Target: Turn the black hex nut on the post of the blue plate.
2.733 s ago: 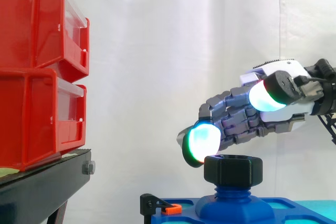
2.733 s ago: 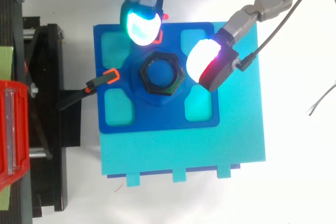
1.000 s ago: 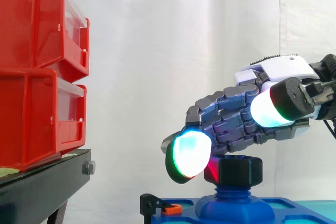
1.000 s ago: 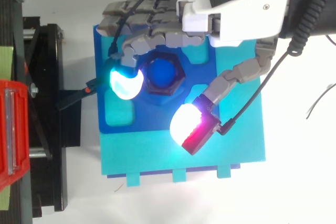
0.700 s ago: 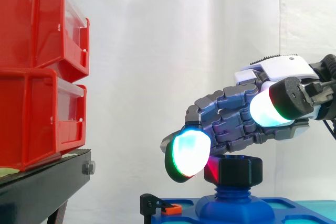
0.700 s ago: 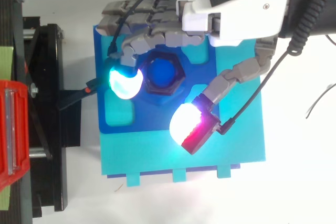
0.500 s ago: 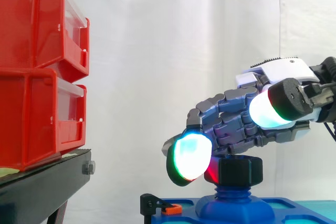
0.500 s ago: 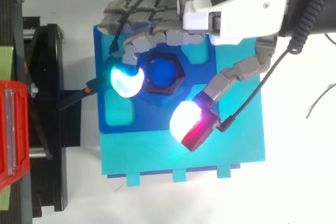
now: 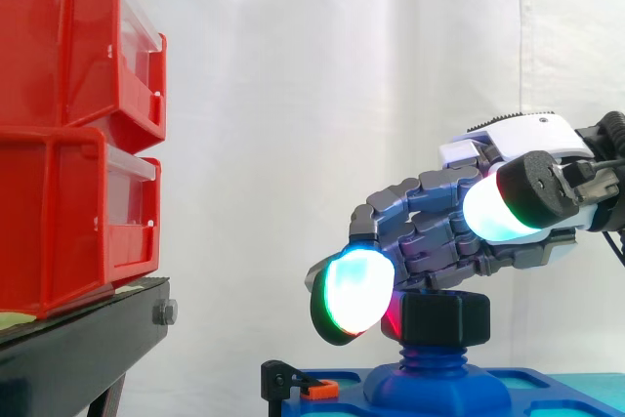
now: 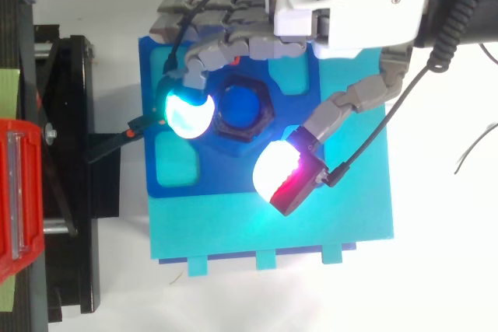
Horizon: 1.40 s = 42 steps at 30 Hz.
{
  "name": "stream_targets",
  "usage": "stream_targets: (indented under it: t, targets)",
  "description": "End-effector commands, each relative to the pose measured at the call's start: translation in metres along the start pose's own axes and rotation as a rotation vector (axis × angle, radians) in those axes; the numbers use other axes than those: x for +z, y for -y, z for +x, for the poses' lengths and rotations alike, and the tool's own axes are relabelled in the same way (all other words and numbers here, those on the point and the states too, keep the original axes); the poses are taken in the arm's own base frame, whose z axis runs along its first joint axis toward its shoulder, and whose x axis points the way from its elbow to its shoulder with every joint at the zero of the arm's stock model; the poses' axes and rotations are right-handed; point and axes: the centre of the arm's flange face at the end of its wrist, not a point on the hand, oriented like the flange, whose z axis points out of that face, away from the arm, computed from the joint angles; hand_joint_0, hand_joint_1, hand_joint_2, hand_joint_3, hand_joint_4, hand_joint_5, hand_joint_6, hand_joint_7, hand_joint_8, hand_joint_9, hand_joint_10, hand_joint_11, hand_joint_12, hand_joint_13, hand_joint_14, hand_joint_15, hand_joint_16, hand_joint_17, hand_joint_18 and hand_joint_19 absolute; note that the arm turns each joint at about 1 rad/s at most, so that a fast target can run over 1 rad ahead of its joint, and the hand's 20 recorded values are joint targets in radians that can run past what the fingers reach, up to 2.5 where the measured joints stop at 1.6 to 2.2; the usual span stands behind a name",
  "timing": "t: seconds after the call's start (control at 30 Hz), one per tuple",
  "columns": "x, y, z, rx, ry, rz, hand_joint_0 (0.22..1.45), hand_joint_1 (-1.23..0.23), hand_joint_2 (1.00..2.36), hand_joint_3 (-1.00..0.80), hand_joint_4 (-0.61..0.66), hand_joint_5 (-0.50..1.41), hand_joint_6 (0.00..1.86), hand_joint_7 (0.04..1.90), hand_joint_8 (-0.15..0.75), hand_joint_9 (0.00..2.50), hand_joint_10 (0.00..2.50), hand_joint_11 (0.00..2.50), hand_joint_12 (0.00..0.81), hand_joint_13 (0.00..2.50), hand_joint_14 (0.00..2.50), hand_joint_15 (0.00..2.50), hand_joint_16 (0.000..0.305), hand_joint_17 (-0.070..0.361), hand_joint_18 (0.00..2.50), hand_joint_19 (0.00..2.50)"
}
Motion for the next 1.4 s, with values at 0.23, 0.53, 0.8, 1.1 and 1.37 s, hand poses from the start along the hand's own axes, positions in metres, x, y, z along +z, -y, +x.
stream_targets:
  t: [0.23, 0.53, 0.8, 1.1, 1.37]
  targets:
    - [-0.003, 0.006, -0.006, 0.0, 0.004, 0.002, 0.39, -0.52, 1.0, -0.5, 0.17, -0.25, 0.5, 0.89, 0.24, 0.0, 0.0, 0.0, 0.362, 0.0, 0.0, 0.0, 0.049, 0.111, 0.0, 0.0]
    - [-0.006, 0.011, -0.011, 0.001, 0.006, 0.001, 0.4, -0.51, 1.0, -0.5, 0.17, -0.25, 0.5, 0.89, 0.242, 0.0, 0.0, 0.0, 0.362, 0.0, 0.0, 0.0, 0.049, 0.111, 0.0, 0.0]
    - [-0.008, 0.015, -0.015, -0.001, 0.011, 0.002, 0.4, -0.5, 1.0, -0.5, 0.17, -0.25, 0.5, 0.89, 0.243, 0.0, 0.0, 0.0, 0.359, 0.0, 0.0, 0.0, 0.049, 0.111, 0.0, 0.0]
    - [-0.013, 0.024, -0.023, 0.001, 0.007, -0.003, 0.4, -0.5, 1.0, -0.5, 0.17, -0.25, 0.5, 0.89, 0.242, 0.0, 0.0, 0.0, 0.361, 0.0, 0.0, 0.0, 0.049, 0.111, 0.0, 0.0]
    - [-0.016, 0.029, -0.028, 0.001, 0.008, -0.004, 0.4, -0.5, 1.0, -0.5, 0.17, -0.25, 0.5, 0.89, 0.242, 0.0, 0.0, 0.0, 0.358, 0.0, 0.0, 0.0, 0.049, 0.11, 0.0, 0.0]
